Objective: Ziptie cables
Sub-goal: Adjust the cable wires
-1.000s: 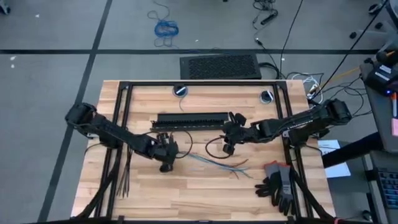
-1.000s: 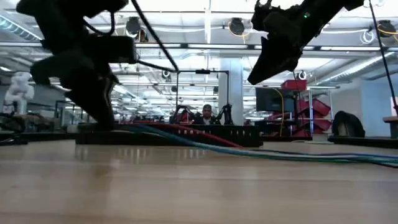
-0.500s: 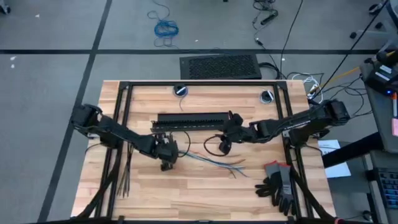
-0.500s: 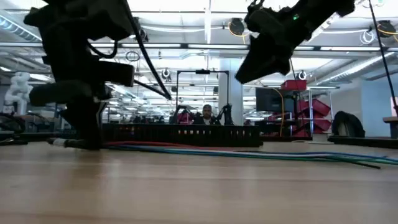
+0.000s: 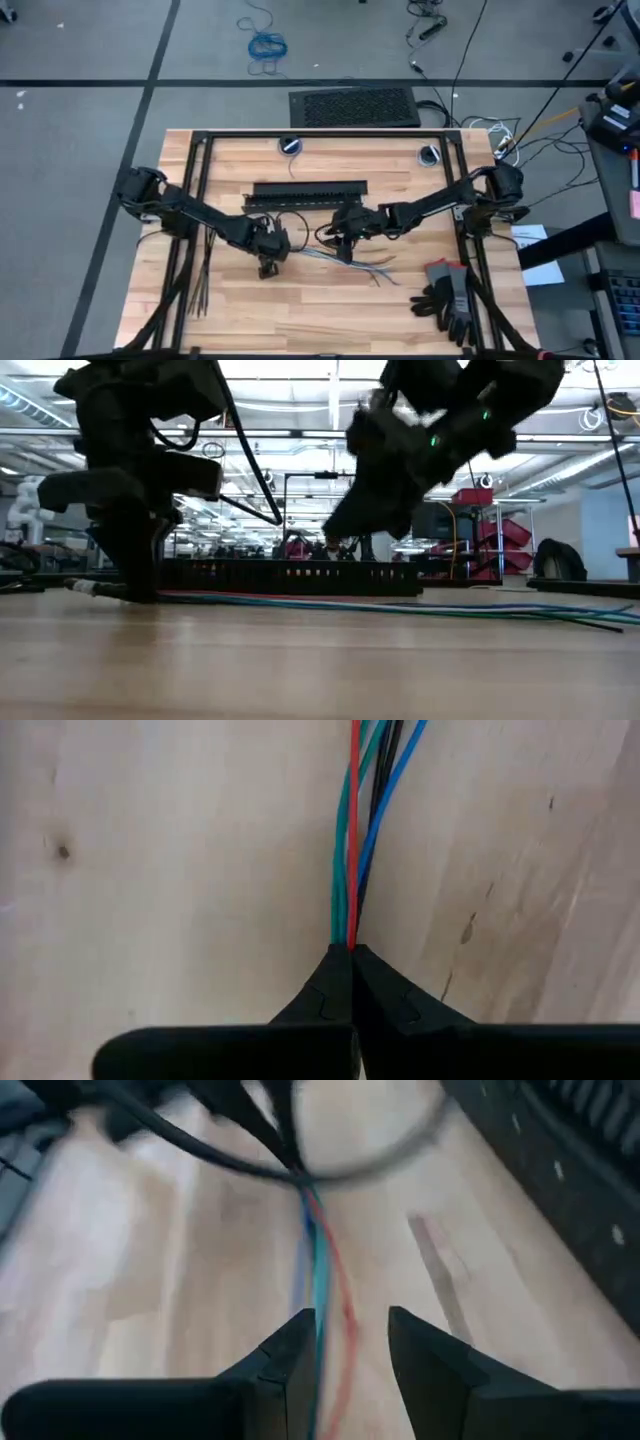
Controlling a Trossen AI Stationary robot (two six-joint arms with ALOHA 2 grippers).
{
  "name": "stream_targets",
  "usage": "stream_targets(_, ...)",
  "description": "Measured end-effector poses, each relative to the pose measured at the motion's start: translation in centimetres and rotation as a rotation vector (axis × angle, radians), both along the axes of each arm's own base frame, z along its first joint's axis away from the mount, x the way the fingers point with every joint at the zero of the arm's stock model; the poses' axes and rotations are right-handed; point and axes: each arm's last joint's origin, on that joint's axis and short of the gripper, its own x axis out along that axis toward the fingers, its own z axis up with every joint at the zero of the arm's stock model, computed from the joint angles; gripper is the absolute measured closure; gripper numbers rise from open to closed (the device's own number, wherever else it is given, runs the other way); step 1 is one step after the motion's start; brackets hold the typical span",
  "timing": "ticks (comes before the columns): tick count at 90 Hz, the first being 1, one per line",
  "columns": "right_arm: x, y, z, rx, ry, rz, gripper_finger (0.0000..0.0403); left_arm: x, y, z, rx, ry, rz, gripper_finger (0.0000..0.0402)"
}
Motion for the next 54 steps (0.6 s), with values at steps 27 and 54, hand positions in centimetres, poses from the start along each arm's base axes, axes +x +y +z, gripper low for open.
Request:
stream_targets(27, 0.4, 0.1, 0.5, -0.023, -0.035, 0.022, 0.0284, 1.6, -1.4, 2.3, 0.143, -0.126, -0.1, 0.04)
stream_targets(54, -0.1, 1.7, 4.5, -0.038, -0.219, 0.179, 0.0284, 1.2, -2.8, 4.3, 0.437, -0.158, -0.108, 0.04)
